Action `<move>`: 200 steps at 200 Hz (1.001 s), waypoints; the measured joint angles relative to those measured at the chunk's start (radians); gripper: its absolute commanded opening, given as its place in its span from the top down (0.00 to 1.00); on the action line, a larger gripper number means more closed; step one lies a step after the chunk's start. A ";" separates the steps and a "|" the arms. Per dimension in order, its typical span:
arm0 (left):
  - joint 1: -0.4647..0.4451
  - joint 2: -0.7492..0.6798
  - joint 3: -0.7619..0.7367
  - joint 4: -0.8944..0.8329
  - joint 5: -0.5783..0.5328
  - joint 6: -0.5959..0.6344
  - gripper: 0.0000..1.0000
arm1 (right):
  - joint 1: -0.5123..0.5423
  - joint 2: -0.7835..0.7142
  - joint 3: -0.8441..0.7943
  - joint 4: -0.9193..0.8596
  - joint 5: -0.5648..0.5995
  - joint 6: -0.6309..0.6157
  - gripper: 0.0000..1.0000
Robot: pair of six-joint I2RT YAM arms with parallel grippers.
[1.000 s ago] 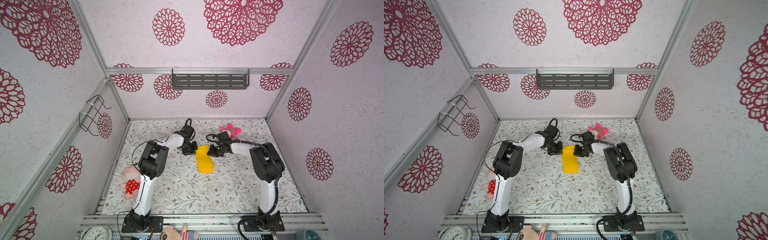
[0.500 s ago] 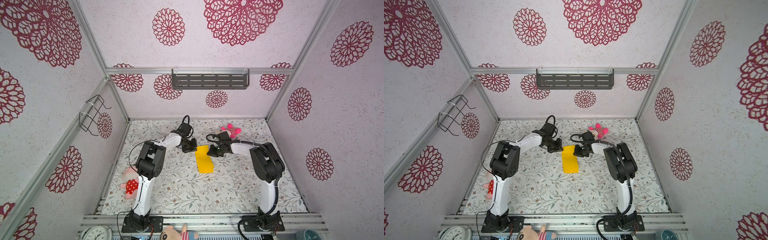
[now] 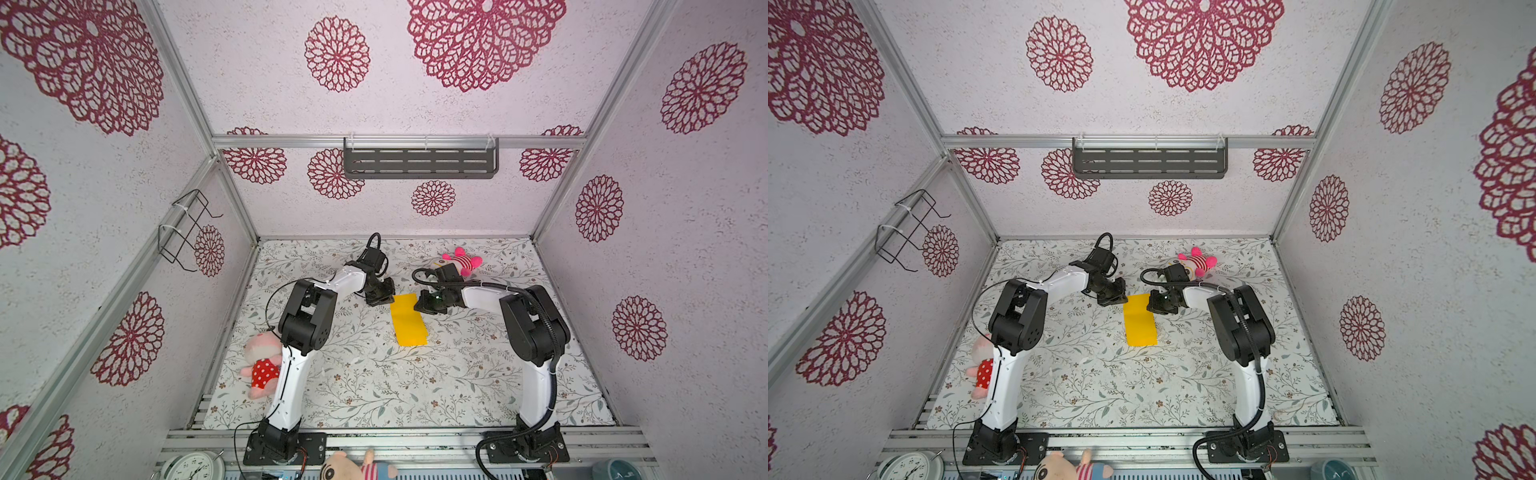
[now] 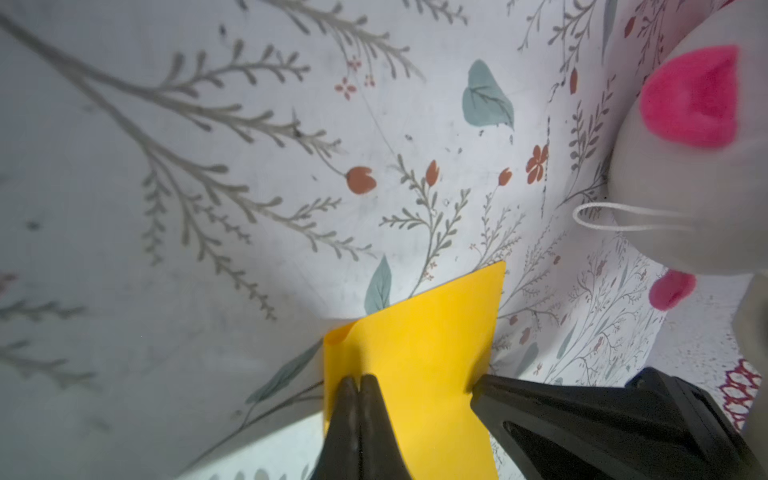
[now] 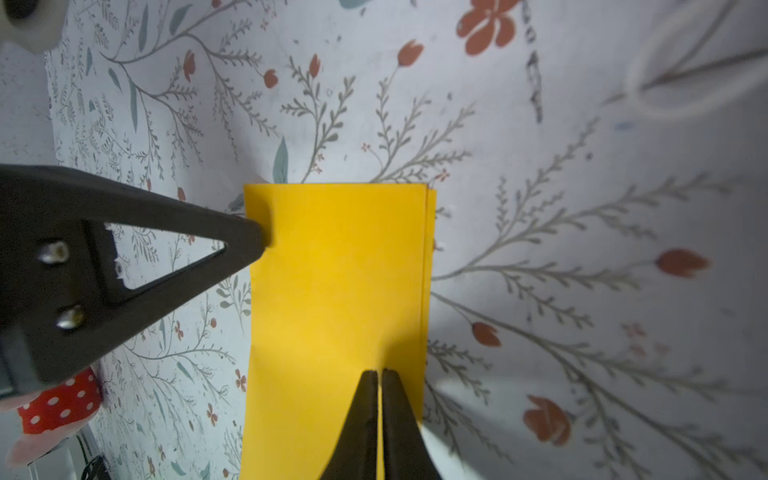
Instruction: Fold a paper plane with a square sheet of paper (pick it up from the middle)
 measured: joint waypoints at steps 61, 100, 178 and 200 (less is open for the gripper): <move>0.011 0.000 0.015 -0.033 -0.061 0.024 0.98 | 0.000 0.000 0.000 0.000 0.000 -0.015 0.89; 0.053 -0.021 -0.010 -0.033 -0.085 0.023 0.88 | 0.000 0.000 0.000 0.001 -0.006 -0.028 0.88; 0.085 -0.315 -0.353 0.061 -0.108 -0.072 0.65 | 0.038 0.053 0.075 0.009 -0.087 -0.195 0.87; 0.085 -0.410 -0.444 0.122 -0.088 -0.095 0.65 | 0.065 0.074 0.100 0.006 -0.124 -0.256 0.86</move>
